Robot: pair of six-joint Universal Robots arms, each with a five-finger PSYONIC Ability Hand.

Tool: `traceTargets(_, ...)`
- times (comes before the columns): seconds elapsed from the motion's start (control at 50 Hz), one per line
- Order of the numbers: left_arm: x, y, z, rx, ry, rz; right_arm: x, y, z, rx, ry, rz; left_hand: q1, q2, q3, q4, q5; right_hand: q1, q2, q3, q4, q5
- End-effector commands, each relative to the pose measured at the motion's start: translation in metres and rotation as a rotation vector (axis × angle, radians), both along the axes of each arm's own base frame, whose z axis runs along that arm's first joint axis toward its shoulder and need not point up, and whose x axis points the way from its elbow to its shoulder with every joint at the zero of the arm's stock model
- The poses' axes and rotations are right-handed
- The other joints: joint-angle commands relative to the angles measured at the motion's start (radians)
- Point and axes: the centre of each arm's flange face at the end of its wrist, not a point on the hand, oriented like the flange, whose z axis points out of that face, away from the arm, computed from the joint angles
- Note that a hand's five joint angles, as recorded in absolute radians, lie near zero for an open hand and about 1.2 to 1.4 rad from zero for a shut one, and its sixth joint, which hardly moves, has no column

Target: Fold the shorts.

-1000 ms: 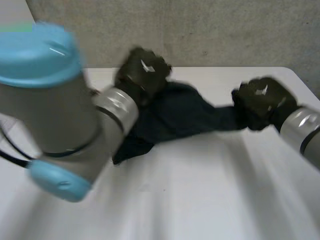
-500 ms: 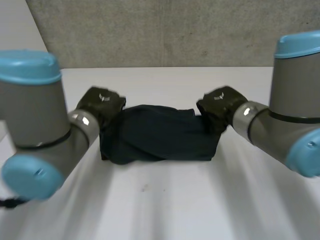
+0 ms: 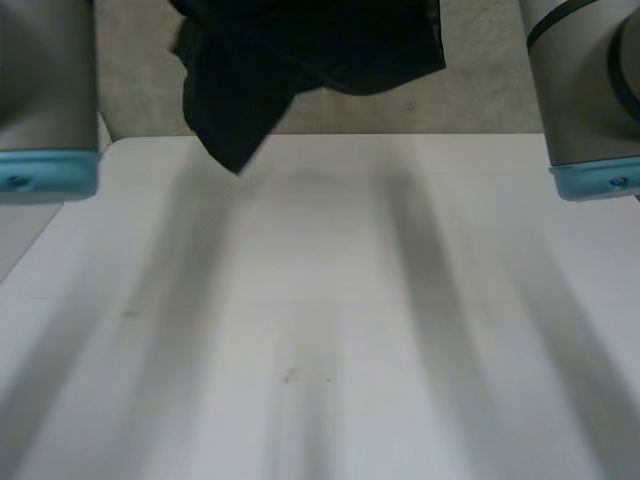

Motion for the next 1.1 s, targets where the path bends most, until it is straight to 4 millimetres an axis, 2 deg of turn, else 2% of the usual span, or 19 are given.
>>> traceTargets(0.02,0.018,0.045,0.01,-0.008,0.01,-0.035,-0.018,0.035,0.01,0.065,0.047,0.013,0.279,0.198,0.202,0.197,0.277,0.429,0.22,0.211,0.208,0.244)
traceTargets(0.1,0.032,0.072,0.02,-0.036,0.028,-0.049,-0.027,0.051,0.011,0.109,0.084,0.027,0.279,0.198,0.202,0.197,0.277,0.429,0.22,0.211,0.208,0.244)
traceTargets(0.16,0.036,0.08,0.023,-0.04,0.027,-0.055,-0.031,0.06,0.013,0.126,0.093,0.031,0.279,0.198,0.202,0.197,0.277,0.429,0.22,0.211,0.208,0.244)
traceTargets(0.28,0.032,0.073,0.013,0.013,-0.026,-0.057,-0.032,0.059,0.008,0.159,0.111,0.027,0.279,0.198,0.202,0.197,0.277,0.429,0.22,0.211,0.208,0.244)
traceTargets(0.32,0.019,0.054,-0.009,0.083,-0.082,-0.058,-0.031,0.056,0.002,0.18,0.121,0.025,0.279,0.198,0.202,0.197,0.277,0.429,0.22,0.211,0.208,0.244)
traceTargets(0.4,-0.001,0.019,-0.056,0.207,-0.167,-0.048,-0.017,0.034,-0.037,0.291,0.184,0.026,0.279,0.198,0.202,0.197,0.277,0.429,0.22,0.211,0.208,0.244)
traceTargets(0.42,-0.003,0.01,-0.066,0.235,-0.184,-0.039,-0.011,0.025,-0.055,0.338,0.21,0.029,0.279,0.198,0.202,0.197,0.277,0.429,0.22,0.211,0.208,0.244)
traceTargets(0.5,-0.008,-0.045,-0.139,0.408,-0.27,0.021,0.005,0.006,-0.103,0.446,0.274,0.034,0.279,0.198,0.202,0.197,0.277,0.429,0.22,0.211,0.208,0.244)
traceTargets(0.58,-0.019,-0.073,-0.198,0.522,-0.342,0.031,0.017,-0.013,-0.151,0.543,0.331,0.031,0.279,0.198,0.202,0.197,0.277,0.429,0.22,0.211,0.208,0.244)
traceTargets(0.64,-0.03,-0.093,-0.232,0.562,-0.369,0.03,0.025,-0.029,-0.187,0.604,0.358,0.015,0.279,0.198,0.202,0.197,0.277,0.429,0.22,0.211,0.208,0.244)
traceTargets(0.72,-0.046,-0.123,-0.26,0.557,-0.367,0.034,0.036,-0.053,-0.215,0.584,0.337,-0.019,0.279,0.198,0.202,0.197,0.277,0.429,0.22,0.211,0.208,0.244)
traceTargets(0.78,-0.054,-0.139,-0.263,0.52,-0.344,0.034,0.043,-0.071,-0.226,0.513,0.296,-0.05,0.279,0.198,0.202,0.197,0.277,0.429,0.22,0.211,0.208,0.244)
traceTargets(0.84,-0.065,-0.154,-0.263,0.461,-0.325,0.01,0.048,-0.088,-0.23,0.424,0.243,-0.087,-0.056,-0.137,-0.133,-0.139,-0.059,0.429,0.22,0.211,0.208,0.244)
traceTargets(0.86,-0.072,-0.158,-0.263,0.43,-0.329,-0.018,0.048,-0.091,-0.231,0.404,0.238,-0.1,-0.584,-0.665,-0.661,-0.666,-0.587,0.18,-0.029,-0.038,-0.041,-0.005)
traceTargets(0.88,-0.074,-0.159,-0.262,0.418,-0.331,-0.028,0.049,-0.095,-0.231,0.387,0.237,-0.115,-0.79,-0.871,-0.867,-0.872,-0.793,-0.139,-0.349,-0.357,-0.36,-0.325)
traceTargets(0.9,-0.076,-0.16,-0.261,0.407,-0.331,-0.037,0.048,-0.099,-0.233,0.369,0.25,-0.149,-0.943,-1.023,-1.019,-1.025,-0.945,-0.694,-0.904,-0.912,-0.916,-0.88)
traceTargets(0.98,-0.082,-0.156,-0.256,0.392,-0.319,-0.056,0.047,-0.098,-0.23,0.363,0.272,-0.176,-0.943,-1.023,-1.019,-1.025,-0.945,-0.792,-1.002,-1.01,-1.014,-0.978)
traceTargets(1.04,-0.086,-0.142,-0.254,0.418,-0.329,-0.067,0.041,-0.088,-0.218,0.392,0.272,-0.149,-0.943,-1.023,-1.019,-1.025,-0.945,-0.792,-1.002,-1.01,-1.014,-0.978)
traceTargets(1.1,-0.077,-0.116,-0.234,0.46,-0.322,-0.05,0.035,-0.073,-0.207,0.427,0.297,-0.1,-0.943,-1.023,-1.019,-1.025,-0.945,-0.792,-1.002,-1.01,-1.014,-0.978)
